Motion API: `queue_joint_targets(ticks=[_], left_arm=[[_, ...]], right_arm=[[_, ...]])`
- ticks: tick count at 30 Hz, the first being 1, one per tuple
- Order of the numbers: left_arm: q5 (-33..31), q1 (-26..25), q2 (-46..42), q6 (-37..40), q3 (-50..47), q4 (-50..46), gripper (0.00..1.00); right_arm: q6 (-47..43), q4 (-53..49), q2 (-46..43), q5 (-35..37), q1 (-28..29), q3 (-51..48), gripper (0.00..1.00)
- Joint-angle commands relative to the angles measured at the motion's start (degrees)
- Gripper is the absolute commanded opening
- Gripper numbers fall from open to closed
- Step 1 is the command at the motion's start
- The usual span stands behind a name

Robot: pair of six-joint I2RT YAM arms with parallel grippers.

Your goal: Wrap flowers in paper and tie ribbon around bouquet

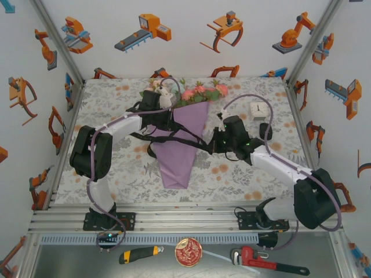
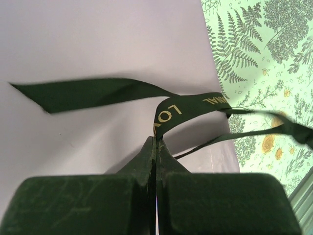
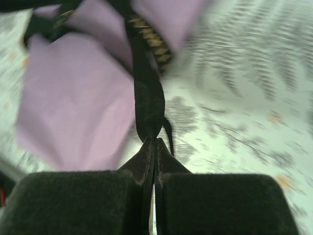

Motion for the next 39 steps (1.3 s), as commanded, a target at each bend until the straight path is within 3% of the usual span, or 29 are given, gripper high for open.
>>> queue_joint_targets(ticks=[1,3,6,8,11,14,17,22,28,31,33,35,37,39], left_arm=[[0.8,0.1,0.0,-0.4,0.2,-0.7,0.00],[0.6,0.1,-0.2,-0.2,0.0,-1.0,0.00],[0.4,0.1,-0.5,0.1,-0.3,-1.3,0.00],[0.4,0.1,-0.8,0.1,-0.5,-1.0,0.00],[0.2,0.1,-1.2,0.0,-0.8,-0.9,0.12],[-0.1,0.1,-1.9,-0.2,-1.5,-0.2,0.24],[-0.9,0.1,-2.7,-0.8,-1.9,0.0,0.29],[-2.5,0.1,-5.4,-2.5,-3.2,0.9,0.34],[-7.8,0.2,-12.9,-6.5,-6.0,0.0,0.36],[-14.1,0.4,-18.2,-10.6,-7.8,-2.0,0.36],[-20.3,0.9,-21.4,-14.9,-9.2,-4.6,0.36],[-26.6,2.1,-24.8,-21.0,-11.0,-7.9,0.36],[-31.6,3.9,-27.1,-28.1,-12.7,-12.1,0.36],[-32.4,7.2,-27.9,-36.7,-14.4,-16.3,0.36]], right_arm=[[8.2,-5.6,-2.3,14.7,-0.6,-1.6,0.00],[12.2,-8.1,-2.9,19.0,-0.5,-2.2,0.04],[16.0,-14.0,-2.2,24.9,-0.6,-0.8,0.25],[15.5,-15.7,-1.3,25.1,-0.6,0.7,0.38],[6.4,-10.2,-0.4,16.4,-0.6,1.4,0.48],[-0.8,-3.7,1.4,7.0,-0.8,1.3,0.71],[-7.2,-2.1,6.3,0.0,-2.7,2.8,0.73],[-19.3,-3.1,15.1,-4.5,-4.2,8.5,0.75],[-32.2,-5.4,25.2,-16.0,-4.3,15.5,0.73],[-32.5,-5.8,28.2,-15.8,-4.4,17.4,0.68],[-31.9,-6.6,29.6,-15.2,-4.7,18.7,0.54],[-31.0,-7.1,29.9,-13.9,-4.9,19.2,0.31],[-29.7,-6.9,28.1,-12.3,-5.5,18.6,0.15],[-28.1,-6.5,25.2,-11.9,-6.2,17.6,0.00]])
